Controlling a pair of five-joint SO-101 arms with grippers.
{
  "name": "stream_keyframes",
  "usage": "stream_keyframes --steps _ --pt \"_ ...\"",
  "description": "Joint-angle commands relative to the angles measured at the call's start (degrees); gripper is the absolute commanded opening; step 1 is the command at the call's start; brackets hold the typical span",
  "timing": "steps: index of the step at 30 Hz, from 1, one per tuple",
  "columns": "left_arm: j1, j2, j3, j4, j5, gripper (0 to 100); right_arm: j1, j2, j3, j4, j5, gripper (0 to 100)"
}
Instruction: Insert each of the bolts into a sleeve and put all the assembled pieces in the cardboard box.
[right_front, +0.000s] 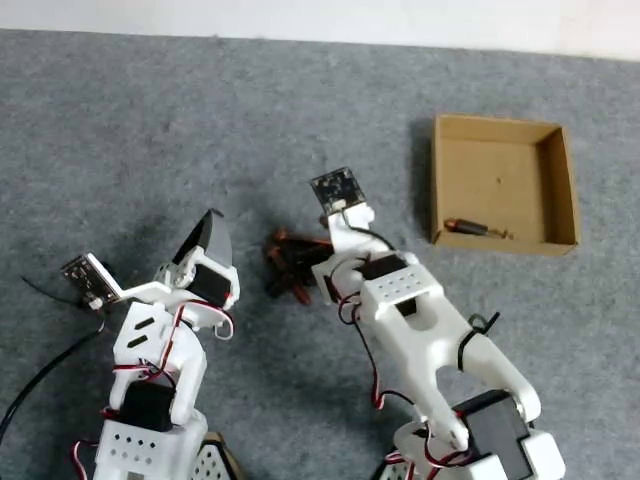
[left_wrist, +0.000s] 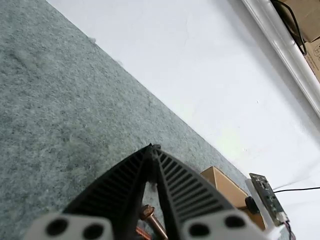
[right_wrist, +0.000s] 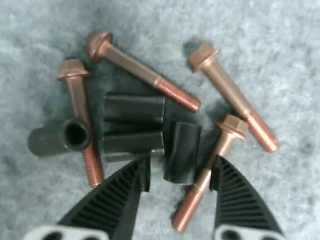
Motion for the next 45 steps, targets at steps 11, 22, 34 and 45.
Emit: stream_keyframes --steps 11,22,34,45 --pt "0.7 0.0 1.3 -0.2 0.5 1 -0.2 7.6 -5.3 -2.3 0.7 9.0" --pt "0.7 0.0 1.3 -0.2 0.5 1 2.9 16.7 -11.6 -1.2 0.6 9.1" --pt "0.7 0.0 1.3 -0.2 0.5 1 2.9 17.7 -14.5 2.1 0.7 9.1" --pt "0.7 0.0 1.3 -0.2 0.5 1 2.9 17.8 -14.7 7.0 2.8 9.1"
